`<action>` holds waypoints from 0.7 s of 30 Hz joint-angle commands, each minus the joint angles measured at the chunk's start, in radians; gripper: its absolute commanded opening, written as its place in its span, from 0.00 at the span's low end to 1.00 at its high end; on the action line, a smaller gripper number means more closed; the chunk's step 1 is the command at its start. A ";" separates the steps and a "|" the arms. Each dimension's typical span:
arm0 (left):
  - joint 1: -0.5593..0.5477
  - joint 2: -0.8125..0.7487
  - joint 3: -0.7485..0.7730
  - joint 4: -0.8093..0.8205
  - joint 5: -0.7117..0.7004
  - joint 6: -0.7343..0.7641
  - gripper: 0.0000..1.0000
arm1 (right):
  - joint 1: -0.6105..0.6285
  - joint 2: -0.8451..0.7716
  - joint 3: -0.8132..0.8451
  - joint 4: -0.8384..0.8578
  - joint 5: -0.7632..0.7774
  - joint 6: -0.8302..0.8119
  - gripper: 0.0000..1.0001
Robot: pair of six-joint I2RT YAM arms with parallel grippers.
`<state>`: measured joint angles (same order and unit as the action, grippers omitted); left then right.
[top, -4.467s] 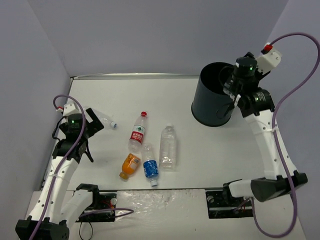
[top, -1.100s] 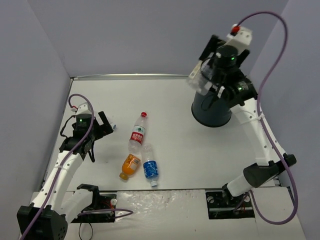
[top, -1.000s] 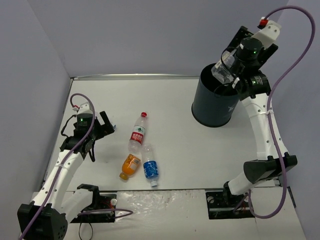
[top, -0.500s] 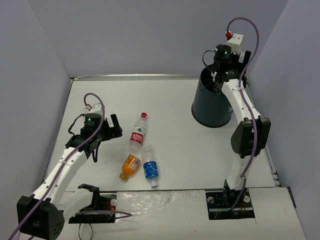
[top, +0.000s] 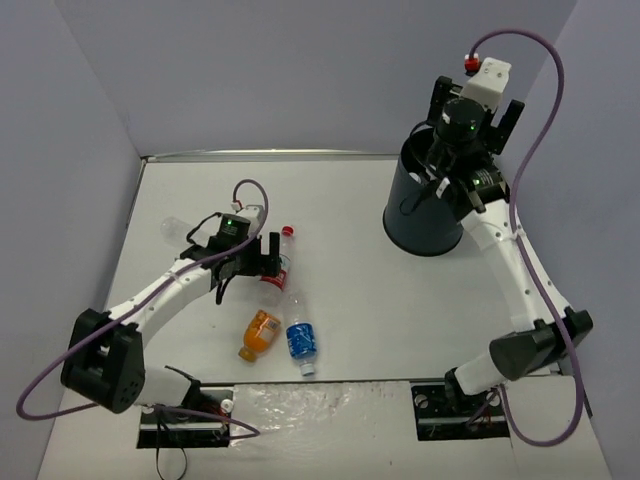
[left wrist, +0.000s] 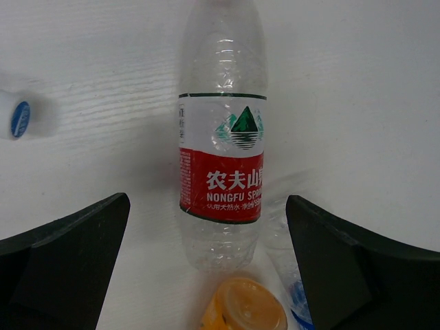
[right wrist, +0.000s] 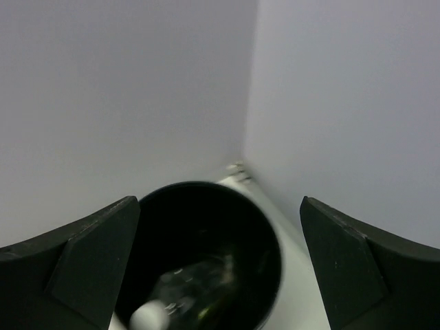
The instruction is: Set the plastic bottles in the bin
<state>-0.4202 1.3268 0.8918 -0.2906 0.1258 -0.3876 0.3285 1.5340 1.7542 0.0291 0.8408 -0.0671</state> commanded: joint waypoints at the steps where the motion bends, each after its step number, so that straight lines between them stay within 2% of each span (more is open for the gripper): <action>1: -0.023 0.129 0.113 0.092 0.006 0.030 0.97 | 0.047 -0.249 -0.240 -0.060 -0.135 0.270 1.00; 2: -0.023 0.165 0.132 0.096 -0.003 0.029 0.97 | 0.047 -0.309 -0.302 -0.058 -0.170 0.345 1.00; 5: -0.024 0.243 0.180 0.083 -0.018 0.037 0.94 | 0.051 -0.398 -0.494 -0.054 -0.334 0.422 1.00; 8: -0.031 0.315 0.221 0.077 -0.008 0.042 0.90 | 0.053 -0.435 -0.568 -0.062 -0.429 0.448 1.00; 11: -0.032 0.352 0.217 0.115 -0.005 0.034 0.81 | 0.053 -0.461 -0.637 -0.070 -0.442 0.511 1.00; 13: -0.028 0.366 0.198 0.154 -0.019 0.022 0.69 | 0.055 -0.476 -0.680 -0.069 -0.454 0.559 1.00; 15: -0.023 0.380 0.212 0.157 -0.021 0.023 0.43 | 0.053 -0.482 -0.707 -0.069 -0.489 0.573 1.00; 16: -0.020 0.383 0.230 0.154 -0.020 0.028 0.36 | 0.053 -0.484 -0.718 -0.069 -0.510 0.578 1.00; 19: -0.022 0.396 0.272 0.133 -0.013 0.049 0.23 | 0.053 -0.499 -0.745 -0.074 -0.569 0.600 1.00; 21: -0.022 0.389 0.312 0.114 -0.009 0.059 0.18 | 0.053 -0.502 -0.747 -0.072 -0.611 0.608 1.00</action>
<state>-0.4438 1.7409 1.1019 -0.1876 0.1225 -0.3593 0.3805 1.0756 1.0005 -0.1002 0.3274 0.4863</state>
